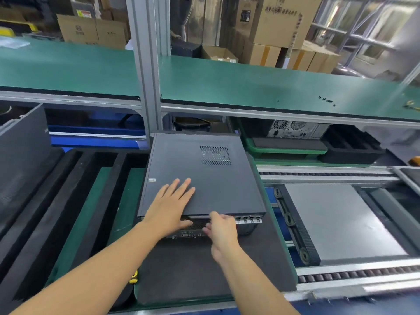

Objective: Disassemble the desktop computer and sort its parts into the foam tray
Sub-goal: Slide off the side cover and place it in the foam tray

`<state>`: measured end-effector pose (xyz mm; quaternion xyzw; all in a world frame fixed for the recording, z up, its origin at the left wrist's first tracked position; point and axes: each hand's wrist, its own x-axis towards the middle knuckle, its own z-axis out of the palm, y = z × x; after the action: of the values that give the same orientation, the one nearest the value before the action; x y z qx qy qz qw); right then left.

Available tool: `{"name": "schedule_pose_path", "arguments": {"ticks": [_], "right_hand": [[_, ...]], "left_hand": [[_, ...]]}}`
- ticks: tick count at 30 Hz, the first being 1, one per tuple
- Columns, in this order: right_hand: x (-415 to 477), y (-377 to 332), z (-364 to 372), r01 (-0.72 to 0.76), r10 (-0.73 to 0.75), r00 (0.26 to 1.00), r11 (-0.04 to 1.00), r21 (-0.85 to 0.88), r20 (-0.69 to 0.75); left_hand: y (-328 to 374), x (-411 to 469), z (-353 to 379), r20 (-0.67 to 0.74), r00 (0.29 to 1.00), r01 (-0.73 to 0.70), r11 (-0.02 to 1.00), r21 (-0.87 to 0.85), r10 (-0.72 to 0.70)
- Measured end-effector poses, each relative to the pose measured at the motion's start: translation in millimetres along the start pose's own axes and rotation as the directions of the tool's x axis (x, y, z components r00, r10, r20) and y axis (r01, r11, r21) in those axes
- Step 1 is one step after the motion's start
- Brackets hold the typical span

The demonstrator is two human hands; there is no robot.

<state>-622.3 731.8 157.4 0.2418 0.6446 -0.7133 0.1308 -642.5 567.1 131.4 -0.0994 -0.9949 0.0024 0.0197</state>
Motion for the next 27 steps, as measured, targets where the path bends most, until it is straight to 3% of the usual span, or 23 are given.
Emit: {"name": "schedule_pose_path", "arguments": {"ticks": [2,6,10,27], "right_hand": [[3.9,1.5,8.0,-0.209,0.21,0.977,0.912,0.354,0.036],[8.7,-9.3,15.9,-0.318,0.339,0.938,0.773,0.549,0.066],[12.6,-2.3,17.0,-0.364,0.364,0.924,0.747,0.557,0.115],[15.4,27.9,12.9,-0.164,0.212,0.977,0.84,0.518,-0.035]], "left_hand": [[1.7,-4.1,8.8,0.031,0.999,0.025,1.0,-0.014,-0.024],[3.2,-8.6,13.1,0.019,0.999,0.027,0.999,0.03,-0.027],[4.7,-9.6,13.5,0.013,1.0,0.02,0.998,0.058,-0.021],[8.1,-14.7,14.6,0.016,1.0,0.016,0.995,0.095,-0.017]]}}
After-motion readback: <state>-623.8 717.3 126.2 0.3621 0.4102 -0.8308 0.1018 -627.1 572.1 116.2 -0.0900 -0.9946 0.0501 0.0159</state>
